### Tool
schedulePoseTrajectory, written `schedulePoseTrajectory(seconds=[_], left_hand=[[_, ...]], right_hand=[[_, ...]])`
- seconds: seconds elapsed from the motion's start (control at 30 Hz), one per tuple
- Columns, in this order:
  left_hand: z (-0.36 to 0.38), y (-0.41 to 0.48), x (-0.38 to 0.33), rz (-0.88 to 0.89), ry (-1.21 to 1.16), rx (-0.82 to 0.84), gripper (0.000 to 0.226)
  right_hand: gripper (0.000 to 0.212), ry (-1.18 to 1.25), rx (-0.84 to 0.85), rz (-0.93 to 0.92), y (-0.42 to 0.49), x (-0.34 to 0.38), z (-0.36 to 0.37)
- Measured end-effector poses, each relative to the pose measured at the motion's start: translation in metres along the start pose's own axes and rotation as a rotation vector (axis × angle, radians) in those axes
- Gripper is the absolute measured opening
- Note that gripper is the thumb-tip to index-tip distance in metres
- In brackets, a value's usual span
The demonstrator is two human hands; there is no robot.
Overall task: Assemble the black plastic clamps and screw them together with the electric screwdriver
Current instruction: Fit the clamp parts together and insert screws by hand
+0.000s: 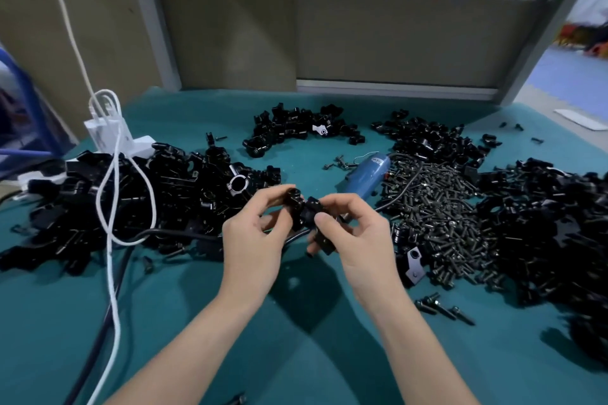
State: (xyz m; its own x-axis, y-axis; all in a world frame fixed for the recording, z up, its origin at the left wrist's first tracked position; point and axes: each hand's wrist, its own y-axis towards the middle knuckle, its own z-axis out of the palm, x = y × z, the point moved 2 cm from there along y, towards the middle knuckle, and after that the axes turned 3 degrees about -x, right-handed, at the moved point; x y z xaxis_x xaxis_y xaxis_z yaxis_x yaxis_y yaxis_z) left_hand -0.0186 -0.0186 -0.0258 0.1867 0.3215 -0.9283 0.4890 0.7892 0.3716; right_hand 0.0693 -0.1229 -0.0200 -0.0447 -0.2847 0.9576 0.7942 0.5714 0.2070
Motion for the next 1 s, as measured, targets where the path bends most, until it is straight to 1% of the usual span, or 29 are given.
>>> schedulePoseTrajectory(seconds=[0.07, 0.1, 0.2, 0.3, 0.37, 0.43, 0.5, 0.57, 0.67, 0.77, 0.87, 1.0], left_hand=[[-0.001, -0.002, -0.002, 0.000, 0.001, -0.007, 0.040], [-0.001, -0.002, -0.001, -0.019, -0.021, -0.020, 0.038], [-0.001, -0.001, -0.001, -0.054, -0.095, -0.040, 0.038], [0.000, -0.002, -0.005, 0.016, -0.099, -0.019, 0.043], [0.000, -0.006, -0.008, 0.062, -0.097, 0.027, 0.038], [0.003, -0.009, -0.010, 0.034, -0.133, 0.090, 0.031], [0.003, -0.008, -0.010, -0.017, -0.186, 0.112, 0.033], [0.004, -0.006, -0.012, -0.027, -0.226, 0.133, 0.033], [0.004, -0.005, -0.012, -0.027, -0.314, 0.188, 0.027], [0.002, -0.005, -0.012, 0.012, -0.311, 0.200, 0.026], [0.000, -0.004, -0.011, 0.064, -0.267, 0.201, 0.033], [0.000, -0.005, -0.010, 0.194, -0.100, 0.177, 0.045]], right_hand=[[0.022, 0.025, -0.034, 0.013, 0.001, 0.003, -0.004], [0.023, 0.075, -0.029, 0.040, 0.002, 0.004, -0.005], [0.016, 0.196, 0.037, 0.133, 0.001, 0.003, -0.004], [0.012, 0.206, 0.068, 0.164, 0.000, 0.000, 0.000], [0.012, 0.216, 0.054, 0.157, 0.000, 0.000, 0.000], [0.015, 0.224, 0.029, 0.153, 0.001, 0.001, -0.003], [0.021, 0.254, 0.026, 0.162, 0.001, 0.001, -0.005], [0.024, 0.301, 0.037, 0.183, 0.001, 0.001, -0.004], [0.024, 0.362, 0.058, 0.230, 0.001, -0.001, -0.003], [0.022, 0.395, 0.090, 0.255, 0.001, -0.003, -0.001], [0.019, 0.340, 0.077, 0.211, 0.000, -0.003, 0.002], [0.028, 0.035, 0.005, 0.023, 0.000, 0.001, -0.001]])
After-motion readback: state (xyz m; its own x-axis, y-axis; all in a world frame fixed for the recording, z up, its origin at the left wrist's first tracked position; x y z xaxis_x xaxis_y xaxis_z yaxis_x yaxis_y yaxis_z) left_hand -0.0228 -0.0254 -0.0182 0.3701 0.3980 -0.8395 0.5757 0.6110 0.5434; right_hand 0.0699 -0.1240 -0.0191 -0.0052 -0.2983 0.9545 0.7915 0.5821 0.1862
